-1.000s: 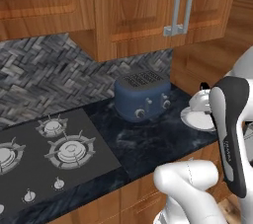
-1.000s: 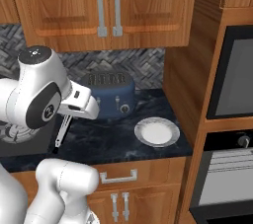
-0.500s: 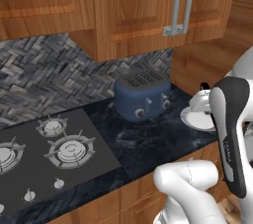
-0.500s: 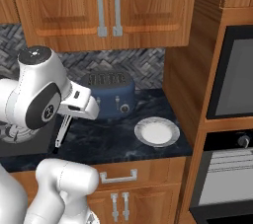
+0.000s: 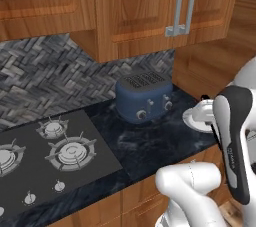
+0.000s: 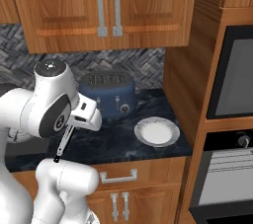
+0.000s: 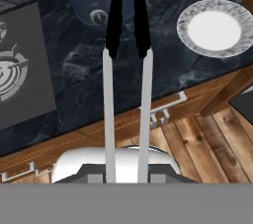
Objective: Pick up the tongs from the counter and place them near the plate next to the oven.
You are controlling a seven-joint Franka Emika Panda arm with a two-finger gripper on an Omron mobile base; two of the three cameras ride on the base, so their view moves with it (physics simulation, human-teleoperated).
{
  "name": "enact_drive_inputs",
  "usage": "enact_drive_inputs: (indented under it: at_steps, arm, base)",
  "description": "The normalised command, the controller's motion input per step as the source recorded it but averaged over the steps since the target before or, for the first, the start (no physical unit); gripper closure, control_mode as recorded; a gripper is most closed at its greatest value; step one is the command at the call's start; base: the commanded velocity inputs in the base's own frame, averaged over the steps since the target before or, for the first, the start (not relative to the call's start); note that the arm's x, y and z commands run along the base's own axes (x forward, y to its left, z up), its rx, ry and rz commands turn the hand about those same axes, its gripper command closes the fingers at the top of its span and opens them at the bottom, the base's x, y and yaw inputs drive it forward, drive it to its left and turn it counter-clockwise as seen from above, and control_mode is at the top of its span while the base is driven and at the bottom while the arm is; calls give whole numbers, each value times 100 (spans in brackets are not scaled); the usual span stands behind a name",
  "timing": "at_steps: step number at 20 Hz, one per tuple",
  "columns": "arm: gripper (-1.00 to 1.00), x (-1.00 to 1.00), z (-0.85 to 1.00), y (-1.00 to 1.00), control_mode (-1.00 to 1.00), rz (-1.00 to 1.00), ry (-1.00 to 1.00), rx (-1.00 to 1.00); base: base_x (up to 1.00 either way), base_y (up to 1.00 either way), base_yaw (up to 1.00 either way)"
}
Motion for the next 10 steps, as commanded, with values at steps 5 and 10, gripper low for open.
enact_drive_inputs:
  at_steps: [5, 10]
  arm:
    - [100, 0, -65, 0, -100, 0, 3, 1]
    - [100, 27, -79, 0, -100, 0, 0, -1]
  base:
    - [0, 0, 0]
    - [0, 0, 0]
